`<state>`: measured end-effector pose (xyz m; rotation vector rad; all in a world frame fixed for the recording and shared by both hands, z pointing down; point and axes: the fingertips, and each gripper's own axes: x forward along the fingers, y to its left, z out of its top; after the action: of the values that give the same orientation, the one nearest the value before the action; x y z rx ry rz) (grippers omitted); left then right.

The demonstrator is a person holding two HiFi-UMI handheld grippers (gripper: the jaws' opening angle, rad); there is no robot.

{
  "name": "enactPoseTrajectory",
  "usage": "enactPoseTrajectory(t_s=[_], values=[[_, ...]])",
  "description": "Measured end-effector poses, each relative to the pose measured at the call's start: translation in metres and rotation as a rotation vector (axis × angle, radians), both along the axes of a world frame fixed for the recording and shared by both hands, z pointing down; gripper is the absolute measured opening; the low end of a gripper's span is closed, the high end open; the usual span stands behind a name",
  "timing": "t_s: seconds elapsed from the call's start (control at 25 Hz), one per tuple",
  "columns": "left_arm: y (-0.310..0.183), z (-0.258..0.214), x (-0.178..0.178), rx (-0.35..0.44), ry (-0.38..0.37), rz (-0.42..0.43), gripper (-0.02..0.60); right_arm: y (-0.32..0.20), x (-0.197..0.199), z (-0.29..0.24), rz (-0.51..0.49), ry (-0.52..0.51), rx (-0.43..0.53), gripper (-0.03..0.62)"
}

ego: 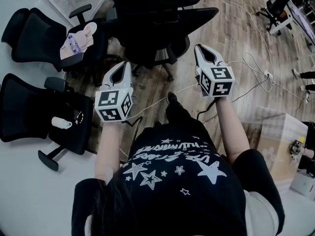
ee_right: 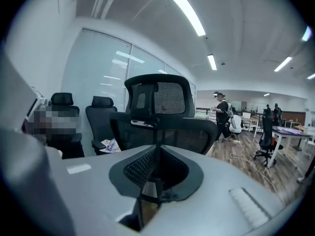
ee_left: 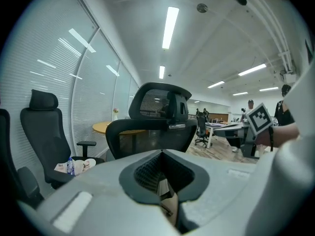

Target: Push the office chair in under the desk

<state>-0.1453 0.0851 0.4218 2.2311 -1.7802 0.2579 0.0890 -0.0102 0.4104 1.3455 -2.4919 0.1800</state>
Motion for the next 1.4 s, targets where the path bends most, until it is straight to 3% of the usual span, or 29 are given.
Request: enactPoseTrajectory(t_s=[0.16,0.36,0.4,0.44,0.56,0.76,0.92,1.04,1.16,1.32,1.4], values=[[-0.023,-0.011,-0.001,0.034,-0.059,0.009,0.002,-0.029,0.008,0.002,-0.002,0.110,0.039,0.066],[-0.056,-0.026,-0.004,0.078,-0.217,-0.021,0.008,-0.069,0.017,-0.011,-0.015,0.238,0.137,0.171],[-0.062,-0.026,-0.004,0.069,-0.245,-0.008,0.114,-0.077,0.018,-0.014,-0.015,0.261,0.155,0.203],[-0.068,-0.025,-0.004,0.058,-0.262,0.003,0.154,-0.085,0.018,-0.017,-0.013,0.279,0.169,0.227],[-0.083,-0.024,-0.009,0.055,-0.308,-0.002,0.208,-0.105,0.019,-0.019,-0.014,0.311,0.186,0.279],[-0.101,-0.027,-0.013,0.140,-0.513,-0.008,0.366,-0.125,0.016,-0.012,-0.031,0.400,0.235,0.371],[-0.117,-0.020,-0.020,0.153,-0.673,-0.004,0.396,-0.137,0.015,-0.011,-0.024,0.508,0.313,0.432],[-0.130,-0.015,-0.028,0.133,-0.812,-0.002,0.400,-0.149,0.017,-0.008,-0.020,0.595,0.339,0.440],[-0.141,-0.015,-0.033,0.125,-0.891,-0.006,0.400,-0.158,0.018,-0.001,-0.027,0.650,0.329,0.437],[-0.154,-0.010,-0.041,0.072,-0.982,-0.021,0.397,-0.168,0.019,-0.004,-0.011,0.732,0.385,0.350],[-0.159,-0.012,-0.045,0.067,-1.020,-0.032,0.375,-0.172,0.017,-0.005,-0.014,0.757,0.406,0.336]])
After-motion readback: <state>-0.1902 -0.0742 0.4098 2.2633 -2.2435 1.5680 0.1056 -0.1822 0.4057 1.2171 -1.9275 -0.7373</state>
